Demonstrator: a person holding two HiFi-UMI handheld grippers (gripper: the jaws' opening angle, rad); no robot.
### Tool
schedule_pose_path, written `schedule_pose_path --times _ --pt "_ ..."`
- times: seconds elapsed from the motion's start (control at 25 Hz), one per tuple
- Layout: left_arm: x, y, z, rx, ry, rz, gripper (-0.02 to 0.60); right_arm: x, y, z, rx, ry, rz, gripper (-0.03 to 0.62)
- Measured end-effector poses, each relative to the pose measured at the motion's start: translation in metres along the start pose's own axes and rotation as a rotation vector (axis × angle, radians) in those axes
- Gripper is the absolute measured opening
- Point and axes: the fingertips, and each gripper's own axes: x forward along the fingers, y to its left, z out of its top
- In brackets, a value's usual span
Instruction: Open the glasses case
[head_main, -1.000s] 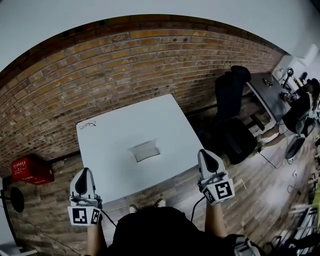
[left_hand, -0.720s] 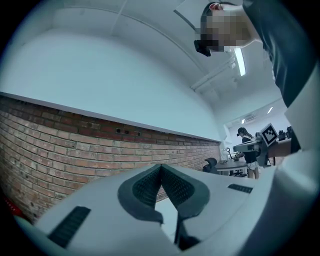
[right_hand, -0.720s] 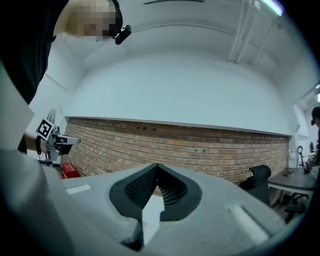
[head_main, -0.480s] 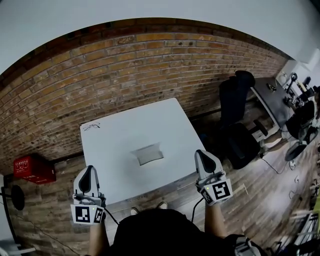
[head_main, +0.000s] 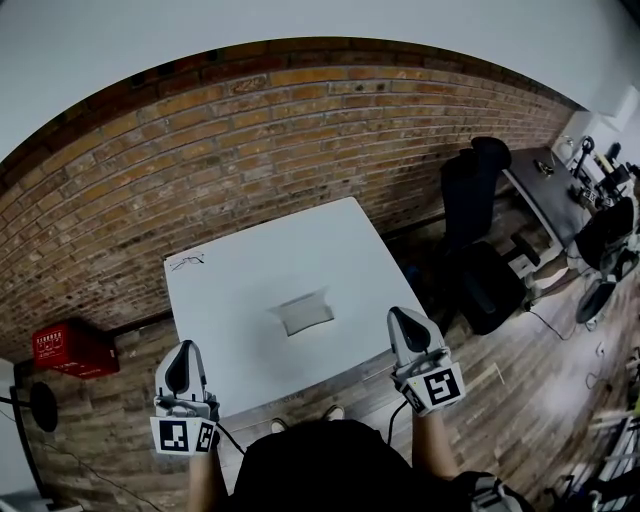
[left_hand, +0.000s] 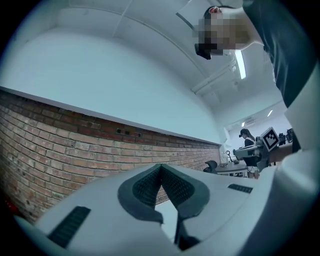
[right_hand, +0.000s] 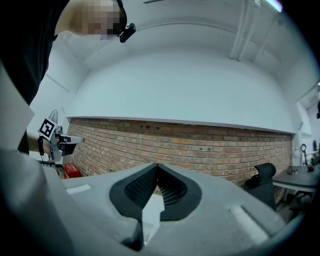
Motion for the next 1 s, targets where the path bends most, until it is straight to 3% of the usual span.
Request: schedule_pose_path --times 0.36,0.52,0.68,1.0 --pt "0.007 0.003 -0.002 -0.003 -0.001 -0.044 0.006 -0.002 0.007 -0.001 0.001 0.000 -0.032 0.005" --pt "0.007 0.006 -0.002 -0.006 0.001 -0.051 0.006 -0.005 0.009 -0.014 0.000 0.065 -0.042 0.005" --pt "0.005 0.007 -0.006 -0.010 0.008 -0.054 0.007 -0.001 0.016 -0.005 -0.005 0.018 -0.030 0.005" --pt "0.009 0.003 -0.010 -0.022 0.009 -0.071 0.006 -0.002 0.021 -0.007 -0.018 0.029 -0.019 0.005"
